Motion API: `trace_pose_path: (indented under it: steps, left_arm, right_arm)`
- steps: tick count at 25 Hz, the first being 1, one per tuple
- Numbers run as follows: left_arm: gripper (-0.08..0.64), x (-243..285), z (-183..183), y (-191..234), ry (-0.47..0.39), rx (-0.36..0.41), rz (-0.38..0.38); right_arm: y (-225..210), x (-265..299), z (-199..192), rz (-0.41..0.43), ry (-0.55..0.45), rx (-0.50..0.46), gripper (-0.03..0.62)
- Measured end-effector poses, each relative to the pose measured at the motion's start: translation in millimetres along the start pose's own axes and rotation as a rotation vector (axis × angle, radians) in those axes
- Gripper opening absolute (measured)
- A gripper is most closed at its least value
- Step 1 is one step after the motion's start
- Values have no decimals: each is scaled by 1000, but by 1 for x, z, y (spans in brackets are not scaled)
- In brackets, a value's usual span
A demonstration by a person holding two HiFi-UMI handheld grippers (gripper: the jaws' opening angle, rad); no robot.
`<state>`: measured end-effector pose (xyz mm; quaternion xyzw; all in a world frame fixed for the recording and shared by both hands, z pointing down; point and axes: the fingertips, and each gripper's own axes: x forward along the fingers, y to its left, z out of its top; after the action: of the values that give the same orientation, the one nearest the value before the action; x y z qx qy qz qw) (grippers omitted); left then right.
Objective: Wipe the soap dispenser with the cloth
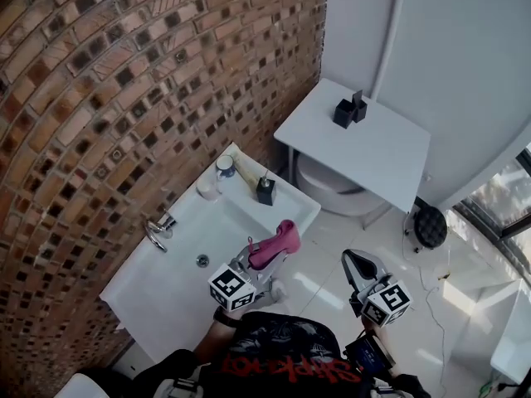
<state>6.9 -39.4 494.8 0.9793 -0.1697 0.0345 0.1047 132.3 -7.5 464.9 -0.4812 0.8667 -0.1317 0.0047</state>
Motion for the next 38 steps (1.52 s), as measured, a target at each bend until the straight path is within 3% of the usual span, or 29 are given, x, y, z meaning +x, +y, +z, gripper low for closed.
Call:
trace_pose_path:
  steps: [7, 12, 18, 22, 26, 30, 36, 38]
  left_arm:
    - [52, 8, 27, 77, -63, 1, 74]
    - [52, -13, 29, 121, -89, -49, 194]
    - [51, -39, 7, 177, -59, -103, 318]
    - [51, -55, 2, 205, -49, -152, 445]
    - [52, -63, -1, 225, -12, -163, 511]
    - [51, -85, -2, 232, -3, -183, 613]
    - [51, -120, 3, 221, -9, -191, 759]
    - [52, -131, 1, 216, -12, -197, 797]
  right_arm:
    - [-18, 73, 19, 70, 65, -69, -2]
    - [-36, 131, 15, 122, 134, -64, 0]
    - [-37, 204, -11, 238, 245, -76, -1]
    - [-49, 251, -32, 337, 324, -172, 23]
    - [-65, 299, -103, 427, 500, -322, 219]
    - [-88, 345, -191, 415, 674, -369, 408]
    - [-90, 400, -271, 399, 820, -400, 430]
    - [-90, 412, -286, 375, 847, -431, 377]
